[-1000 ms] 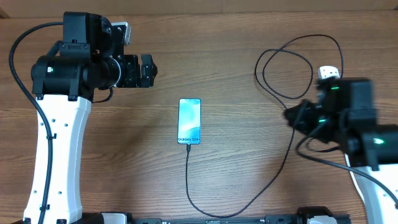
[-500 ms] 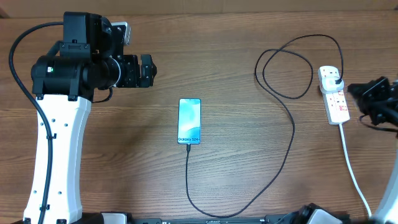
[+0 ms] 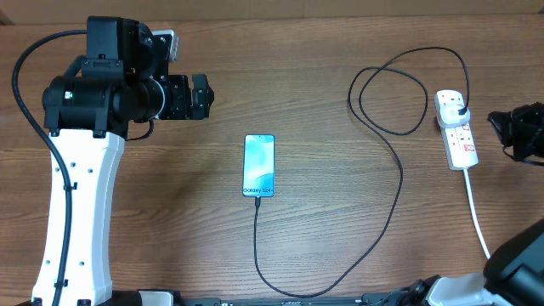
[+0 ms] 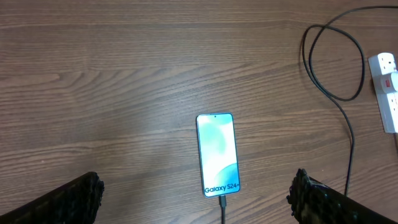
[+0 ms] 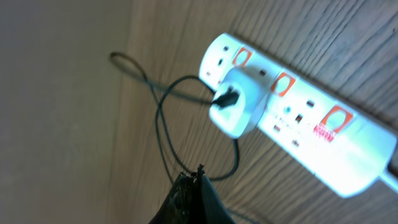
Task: Plug charger to phone and switch on socket
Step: 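Move the right gripper over the white power strip's switch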
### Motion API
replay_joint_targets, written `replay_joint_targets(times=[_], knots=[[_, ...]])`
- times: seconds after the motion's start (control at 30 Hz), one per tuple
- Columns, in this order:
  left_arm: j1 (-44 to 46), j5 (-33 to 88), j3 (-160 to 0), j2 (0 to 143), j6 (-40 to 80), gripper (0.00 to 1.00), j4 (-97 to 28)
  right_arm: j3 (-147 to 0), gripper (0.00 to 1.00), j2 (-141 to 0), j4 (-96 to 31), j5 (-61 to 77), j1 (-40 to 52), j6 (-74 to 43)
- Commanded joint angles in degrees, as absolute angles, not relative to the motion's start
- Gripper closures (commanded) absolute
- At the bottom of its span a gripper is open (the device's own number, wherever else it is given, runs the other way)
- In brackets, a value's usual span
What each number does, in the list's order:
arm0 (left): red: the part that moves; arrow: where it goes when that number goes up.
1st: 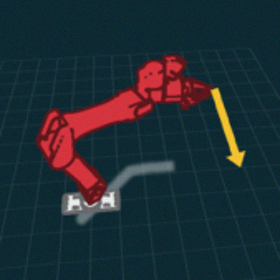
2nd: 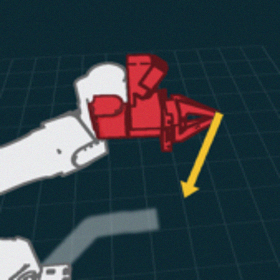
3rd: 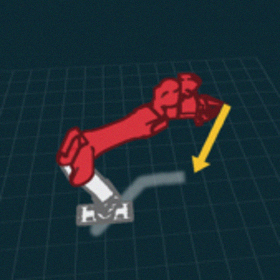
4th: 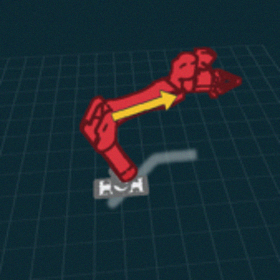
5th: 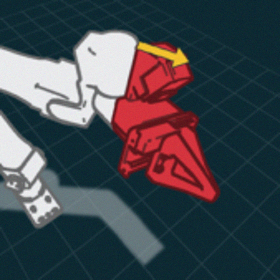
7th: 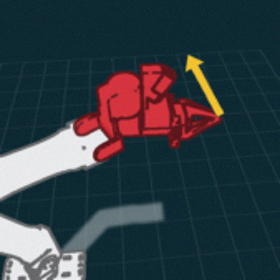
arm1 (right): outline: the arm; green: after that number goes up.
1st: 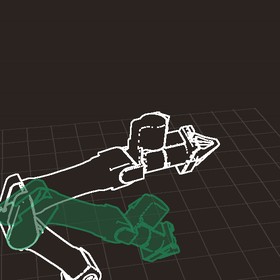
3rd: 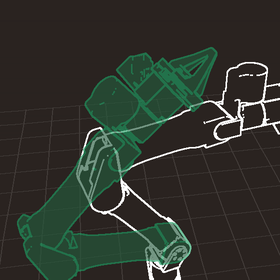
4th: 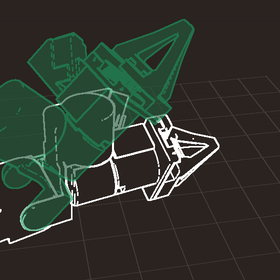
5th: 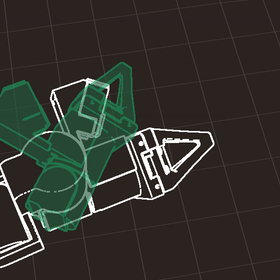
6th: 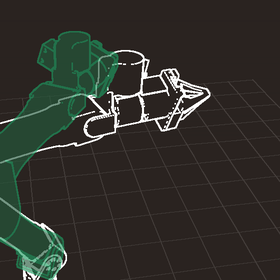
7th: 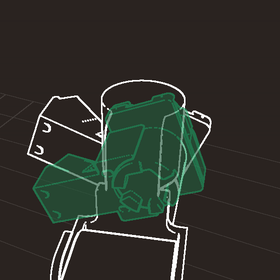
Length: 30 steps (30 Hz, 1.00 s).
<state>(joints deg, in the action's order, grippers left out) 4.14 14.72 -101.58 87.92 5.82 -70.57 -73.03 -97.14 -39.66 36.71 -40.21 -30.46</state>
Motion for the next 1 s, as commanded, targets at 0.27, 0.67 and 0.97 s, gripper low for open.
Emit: replay_joint_targets(times=[0.27,0.67,0.97], knots=[[4.51,14.57,-102.15,88.05,5.56,0.00,-70.48,-73.89,0.96,-108.62,-29.76,37.85,-41.91,-32.84],[4.51,14.57,-102.15,88.05,5.56,0.00,-70.48,-73.89,0.96,-116.73,-22.76,41.71,-41.91,-32.97],[4.51,14.57,-102.15,88.05,5.56,0.01,-70.48,-73.84,0.96,-120.64,-20.32,44.69,-41.85,-32.99]])
